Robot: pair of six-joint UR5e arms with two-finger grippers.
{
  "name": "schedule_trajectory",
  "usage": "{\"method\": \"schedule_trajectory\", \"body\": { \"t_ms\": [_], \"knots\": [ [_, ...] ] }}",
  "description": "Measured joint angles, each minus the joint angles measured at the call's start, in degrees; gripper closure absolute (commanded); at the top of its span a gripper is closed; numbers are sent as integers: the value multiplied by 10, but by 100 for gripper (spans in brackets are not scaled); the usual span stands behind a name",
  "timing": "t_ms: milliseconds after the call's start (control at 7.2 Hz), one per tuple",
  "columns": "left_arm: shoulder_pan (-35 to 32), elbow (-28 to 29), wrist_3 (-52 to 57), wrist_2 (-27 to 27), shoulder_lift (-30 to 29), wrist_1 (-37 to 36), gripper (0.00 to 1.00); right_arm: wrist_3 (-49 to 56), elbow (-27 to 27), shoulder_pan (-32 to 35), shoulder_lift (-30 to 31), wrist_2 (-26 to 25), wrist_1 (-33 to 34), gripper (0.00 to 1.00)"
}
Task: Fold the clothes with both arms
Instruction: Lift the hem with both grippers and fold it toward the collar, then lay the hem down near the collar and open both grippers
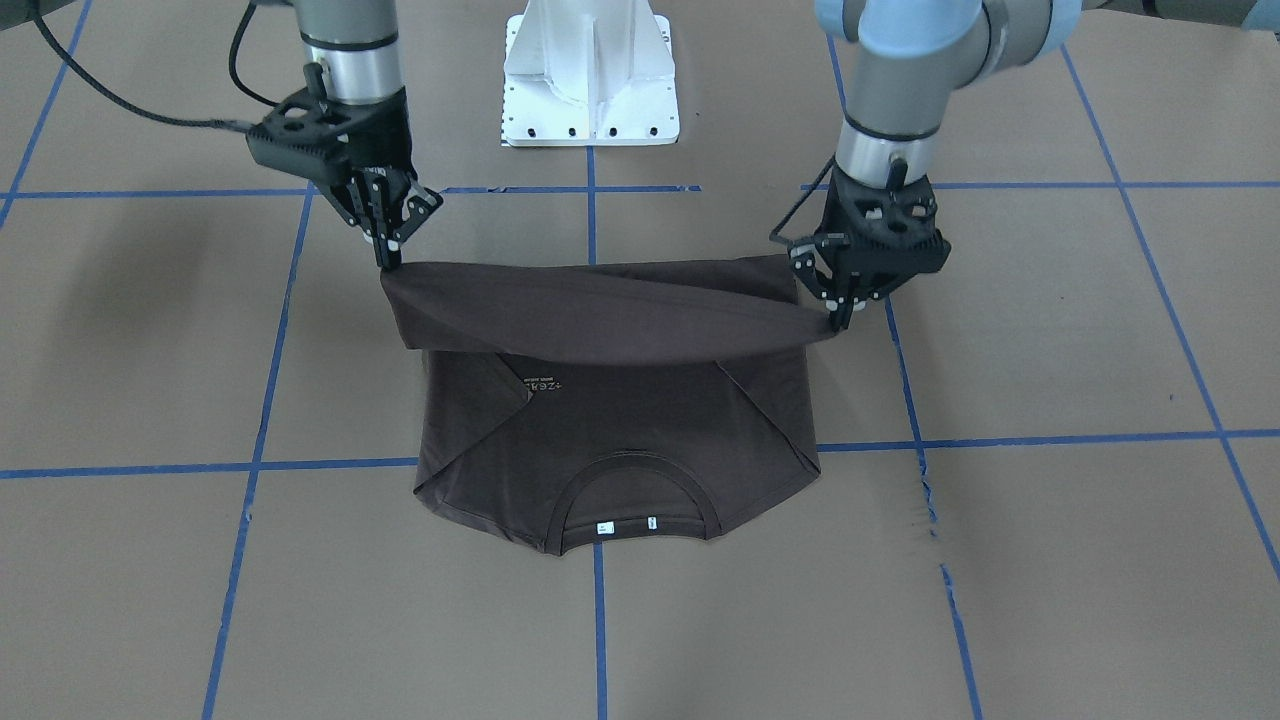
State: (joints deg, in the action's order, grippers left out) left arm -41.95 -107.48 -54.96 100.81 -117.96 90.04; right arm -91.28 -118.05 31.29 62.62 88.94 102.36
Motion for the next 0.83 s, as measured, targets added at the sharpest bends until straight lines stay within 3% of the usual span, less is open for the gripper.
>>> {"method": "schedule_trajectory", "body": {
  "t_ms": [833],
  "knots": [
    [-2,224,5,-8,-57,162,100,27,261,56,-81,9,-176,100]
  ]
}}
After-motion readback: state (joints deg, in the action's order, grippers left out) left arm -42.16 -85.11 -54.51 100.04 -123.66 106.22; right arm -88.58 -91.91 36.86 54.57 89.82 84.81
